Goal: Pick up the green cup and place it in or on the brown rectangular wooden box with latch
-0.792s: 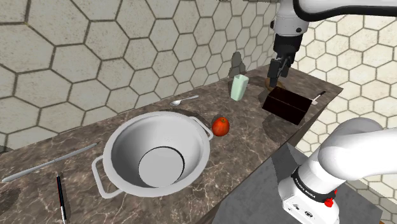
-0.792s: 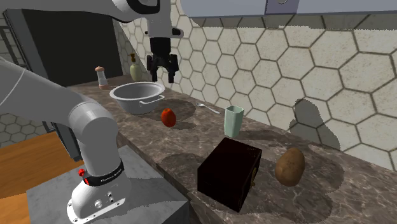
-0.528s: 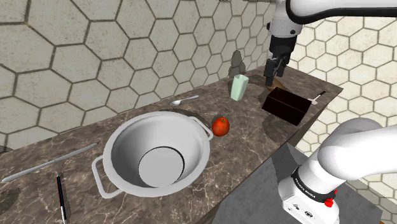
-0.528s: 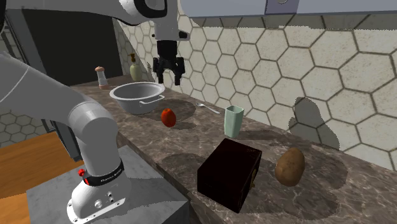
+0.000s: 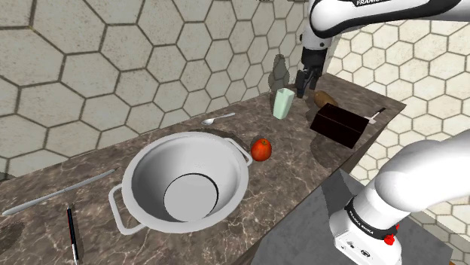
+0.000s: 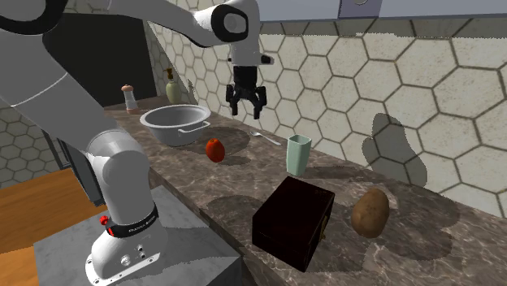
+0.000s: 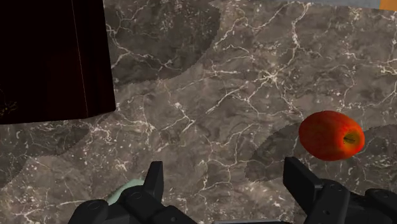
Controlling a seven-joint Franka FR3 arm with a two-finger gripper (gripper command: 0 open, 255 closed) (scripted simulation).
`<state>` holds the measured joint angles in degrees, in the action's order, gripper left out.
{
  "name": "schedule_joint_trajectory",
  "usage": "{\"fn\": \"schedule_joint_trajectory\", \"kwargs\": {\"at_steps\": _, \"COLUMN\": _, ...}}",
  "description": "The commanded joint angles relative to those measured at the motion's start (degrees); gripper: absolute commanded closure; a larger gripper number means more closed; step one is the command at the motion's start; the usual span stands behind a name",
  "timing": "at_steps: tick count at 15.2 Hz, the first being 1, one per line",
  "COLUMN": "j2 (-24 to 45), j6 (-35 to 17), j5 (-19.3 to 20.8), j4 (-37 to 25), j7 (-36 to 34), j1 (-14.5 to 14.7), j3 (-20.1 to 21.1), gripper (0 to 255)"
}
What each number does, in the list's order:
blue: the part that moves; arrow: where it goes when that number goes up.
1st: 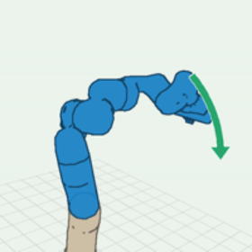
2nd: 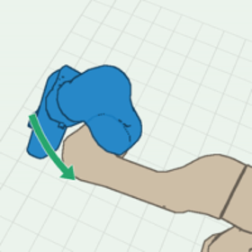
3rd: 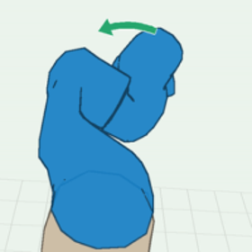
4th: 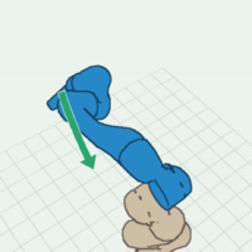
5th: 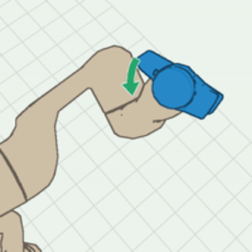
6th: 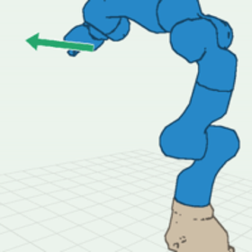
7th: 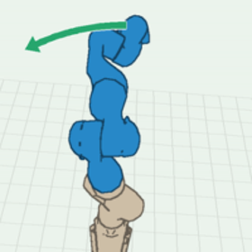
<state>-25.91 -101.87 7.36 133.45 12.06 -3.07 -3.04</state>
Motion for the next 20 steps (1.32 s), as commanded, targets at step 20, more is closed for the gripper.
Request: {"fn": "schedule_joint_trajectory", "kwargs": {"at_steps": 20, "j2": 31.35, "j6": -17.91, "j5": -5.73, "j4": -16.31, "j7": 10.32, "j1": -2.97, "j3": -6.48, "gripper": 0}}
